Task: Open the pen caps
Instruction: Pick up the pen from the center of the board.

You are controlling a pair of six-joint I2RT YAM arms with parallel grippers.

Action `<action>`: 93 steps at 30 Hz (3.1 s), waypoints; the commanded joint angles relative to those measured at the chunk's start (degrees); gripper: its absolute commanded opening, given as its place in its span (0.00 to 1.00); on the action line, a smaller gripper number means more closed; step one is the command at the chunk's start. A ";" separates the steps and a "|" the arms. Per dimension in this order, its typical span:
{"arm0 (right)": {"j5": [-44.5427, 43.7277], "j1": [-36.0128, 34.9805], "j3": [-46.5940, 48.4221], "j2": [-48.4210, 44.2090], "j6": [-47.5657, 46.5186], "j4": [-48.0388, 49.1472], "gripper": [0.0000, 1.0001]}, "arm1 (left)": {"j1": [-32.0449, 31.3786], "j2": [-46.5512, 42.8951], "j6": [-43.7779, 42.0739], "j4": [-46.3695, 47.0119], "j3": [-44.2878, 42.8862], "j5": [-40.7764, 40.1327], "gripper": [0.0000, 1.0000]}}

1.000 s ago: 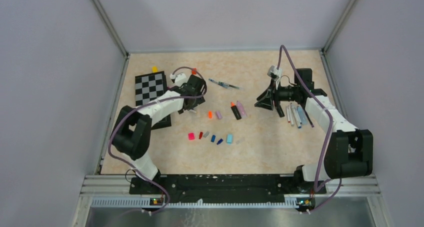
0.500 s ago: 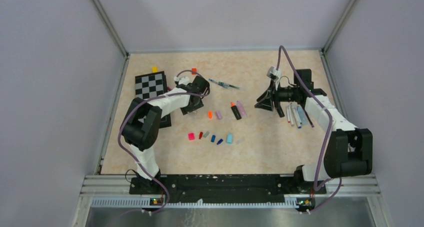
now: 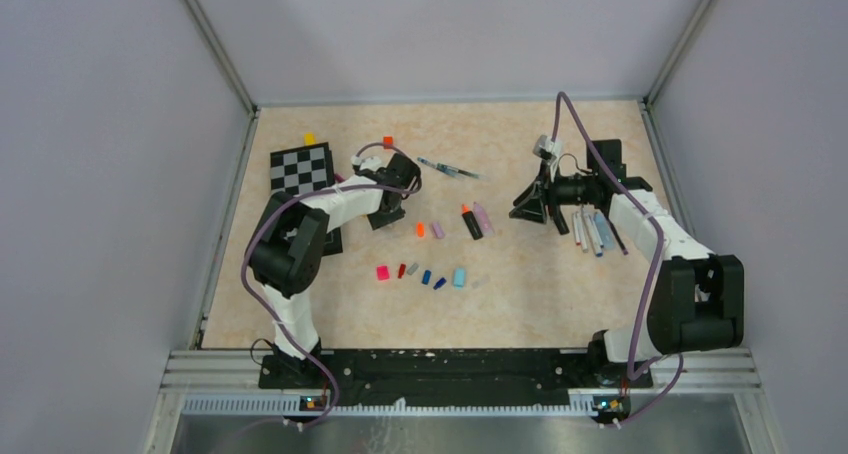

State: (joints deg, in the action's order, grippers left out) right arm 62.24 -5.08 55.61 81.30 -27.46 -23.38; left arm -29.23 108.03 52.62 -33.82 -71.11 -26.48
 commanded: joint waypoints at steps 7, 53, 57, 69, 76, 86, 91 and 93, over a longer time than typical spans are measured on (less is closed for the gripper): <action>1.71 0.11 3.36 1.01 -1.36 0.01 0.41 | 0.32 -3.46 2.60 -0.44 4.17 -0.30 0.34; 16.03 -1.12 -11.56 -6.79 26.86 36.06 0.54 | -6.30 -45.22 -16.64 83.53 48.52 49.47 0.00; 10.60 -3.77 -15.85 -6.54 42.26 51.18 0.58 | -12.79 -39.68 -18.87 87.81 45.93 43.57 0.00; -2.01 -10.00 -23.70 -4.34 70.53 79.16 0.63 | -20.62 -29.83 -18.12 95.55 42.15 31.74 0.00; -4.10 -11.97 -23.75 -3.21 70.95 77.89 0.61 | -22.47 -27.13 -17.49 96.44 40.25 31.98 0.00; -0.60 -12.67 -23.33 -1.96 69.80 81.42 0.00 | -23.41 -26.67 -17.91 96.23 39.87 31.66 0.03; 1.28 -12.68 -22.02 -2.89 66.39 77.53 0.00 | -22.63 -30.58 -22.40 97.49 43.16 32.97 0.46; 2.26 -12.74 -20.85 -3.27 62.96 72.93 0.00 | -22.04 -33.82 -25.71 98.30 45.33 34.07 0.68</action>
State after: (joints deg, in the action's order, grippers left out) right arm 61.73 -17.15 31.86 79.00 41.98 53.32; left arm -52.21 80.66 32.80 59.00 -28.80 5.56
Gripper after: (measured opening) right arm 0.046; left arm 0.449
